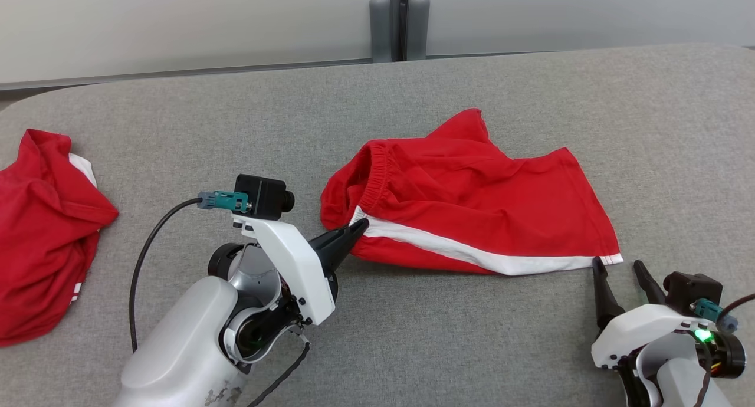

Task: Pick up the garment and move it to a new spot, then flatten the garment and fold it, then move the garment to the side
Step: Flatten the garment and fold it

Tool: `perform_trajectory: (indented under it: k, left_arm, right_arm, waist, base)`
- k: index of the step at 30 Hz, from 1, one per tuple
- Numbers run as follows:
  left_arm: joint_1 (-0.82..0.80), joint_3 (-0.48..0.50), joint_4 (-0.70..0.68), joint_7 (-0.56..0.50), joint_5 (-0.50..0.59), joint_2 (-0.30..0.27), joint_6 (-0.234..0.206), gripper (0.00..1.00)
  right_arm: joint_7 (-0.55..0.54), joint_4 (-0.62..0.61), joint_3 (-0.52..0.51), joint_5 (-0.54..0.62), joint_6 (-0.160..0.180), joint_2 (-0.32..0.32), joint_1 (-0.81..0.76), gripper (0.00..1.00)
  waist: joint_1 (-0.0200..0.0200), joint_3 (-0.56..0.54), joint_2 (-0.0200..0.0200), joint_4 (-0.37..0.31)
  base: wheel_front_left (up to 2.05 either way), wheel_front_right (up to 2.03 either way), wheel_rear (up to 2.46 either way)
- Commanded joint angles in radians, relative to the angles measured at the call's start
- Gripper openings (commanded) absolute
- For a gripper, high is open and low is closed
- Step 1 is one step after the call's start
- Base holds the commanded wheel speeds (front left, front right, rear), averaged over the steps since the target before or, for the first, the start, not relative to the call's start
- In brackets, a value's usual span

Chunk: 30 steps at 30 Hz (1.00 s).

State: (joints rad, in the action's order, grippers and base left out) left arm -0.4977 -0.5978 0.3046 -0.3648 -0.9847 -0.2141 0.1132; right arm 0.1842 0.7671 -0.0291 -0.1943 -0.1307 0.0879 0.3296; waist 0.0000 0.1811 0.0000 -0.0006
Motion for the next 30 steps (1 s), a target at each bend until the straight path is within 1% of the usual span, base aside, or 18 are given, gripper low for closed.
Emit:
perform_trajectory:
  k: [1, 5, 9, 10, 11, 14, 16, 21, 23, 25, 30]
  left_arm:
    - [-0.010, 0.004, 0.002, 0.005, 0.001, -0.005, 0.003, 0.00]
    - [-0.021, 0.001, 0.003, 0.005, 0.003, -0.004, 0.003, 0.00]
    - [-0.027, -0.003, 0.006, 0.004, 0.006, -0.002, 0.004, 0.00]
    - [-0.027, -0.004, 0.007, 0.003, 0.006, -0.001, 0.004, 0.00]
    - [-0.028, -0.006, 0.008, 0.004, 0.006, -0.001, 0.004, 0.00]
    - [-0.026, -0.006, 0.012, 0.009, 0.007, -0.001, 0.005, 0.00]
    - [-0.021, -0.006, 0.016, 0.017, 0.008, -0.005, 0.005, 0.00]
    - [-0.008, 0.008, 0.003, 0.042, -0.001, -0.018, 0.008, 0.00]
    - [-0.016, 0.018, -0.012, 0.053, -0.003, -0.025, 0.008, 0.00]
    - [-0.029, 0.031, -0.033, 0.069, -0.001, -0.034, 0.009, 0.00]
    - [-0.073, 0.073, -0.104, 0.102, -0.017, -0.044, 0.012, 0.00]
  right_arm:
    - [-0.005, 0.006, 0.001, -0.007, 0.000, 0.012, 0.013, 1.00]
    - [-0.020, 0.029, 0.006, -0.010, 0.000, 0.023, 0.027, 1.00]
    - [-0.032, 0.058, 0.022, -0.034, 0.000, 0.016, 0.036, 1.00]
    - [-0.036, 0.064, 0.034, -0.036, 0.000, 0.014, 0.034, 0.48]
    - [-0.037, 0.067, 0.047, -0.044, 0.000, 0.012, 0.033, 0.00]
    - [-0.036, 0.062, 0.092, -0.073, 0.000, 0.008, 0.023, 0.00]
    - [-0.027, 0.047, 0.119, -0.094, 0.000, 0.021, 0.017, 0.00]
    - [0.005, -0.037, 0.155, -0.151, 0.000, 0.053, 0.031, 0.00]
    - [0.010, -0.093, 0.172, -0.178, 0.000, 0.060, 0.038, 0.00]
    - [0.002, -0.168, 0.198, -0.204, 0.000, 0.083, 0.053, 0.00]
    - [-0.053, -0.372, 0.243, -0.259, 0.000, 0.139, 0.125, 0.00]
  waist:
    - [0.0000, 0.004, 0.0000, 0.001]
    - [0.0000, 0.012, 0.0000, 0.006]
    - [0.0000, 0.014, 0.0000, 0.011]
    - [0.0000, 0.014, 0.0000, 0.012]
    - [0.0000, 0.013, 0.0000, 0.013]
    - [0.0000, 0.004, 0.0000, 0.015]
    - [0.0000, -0.006, 0.0000, 0.014]
    - [0.0000, -0.031, 0.0000, 0.014]
    - [0.0000, -0.045, 0.0000, 0.016]
    - [0.0000, -0.057, 0.0000, 0.018]
    - [0.0000, -0.083, 0.0000, 0.022]
  base:
    - [0.00, 0.00, 0.00]
    - [0.00, 0.00, 0.00]
    - [0.00, 0.00, 0.00]
    - [0.00, 0.00, 0.00]
    - [0.00, 0.00, 0.00]
    - [0.00, 0.00, 0.00]
    - [0.00, 0.00, 0.00]
    - [0.00, 0.00, 0.00]
    - [0.00, 0.00, 0.00]
    - [0.00, 0.00, 0.00]
    - [0.00, 0.00, 0.00]
